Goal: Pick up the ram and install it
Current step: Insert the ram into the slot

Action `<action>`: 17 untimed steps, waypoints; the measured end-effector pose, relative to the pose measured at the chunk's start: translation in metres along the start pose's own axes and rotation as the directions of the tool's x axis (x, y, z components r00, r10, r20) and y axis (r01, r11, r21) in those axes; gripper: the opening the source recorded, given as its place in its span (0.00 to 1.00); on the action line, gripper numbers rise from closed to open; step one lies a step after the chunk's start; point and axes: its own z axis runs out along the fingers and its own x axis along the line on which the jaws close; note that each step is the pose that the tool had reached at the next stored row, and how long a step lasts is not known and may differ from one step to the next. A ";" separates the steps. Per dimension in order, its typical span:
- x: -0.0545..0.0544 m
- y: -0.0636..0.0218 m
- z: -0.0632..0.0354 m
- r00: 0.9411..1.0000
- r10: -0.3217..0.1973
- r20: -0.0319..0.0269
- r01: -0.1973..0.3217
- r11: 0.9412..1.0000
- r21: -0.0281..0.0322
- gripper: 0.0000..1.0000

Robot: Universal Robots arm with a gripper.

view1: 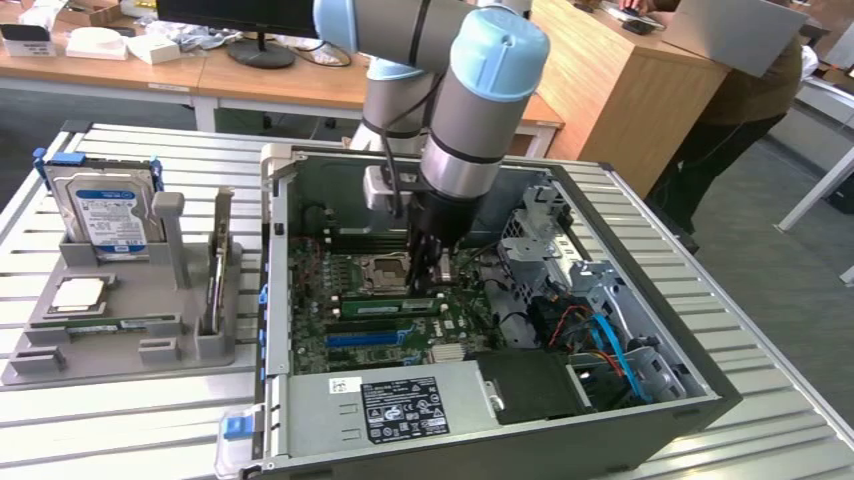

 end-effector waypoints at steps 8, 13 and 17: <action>-0.001 0.0003 -0.0150 1.000 0.000 0.000 0.000 1.000 0.000 0.25; -0.001 0.0004 -0.0239 1.000 0.000 0.000 0.000 1.000 0.000 0.25; -0.002 0.0005 -0.0307 1.000 0.000 0.000 0.000 1.000 0.000 0.25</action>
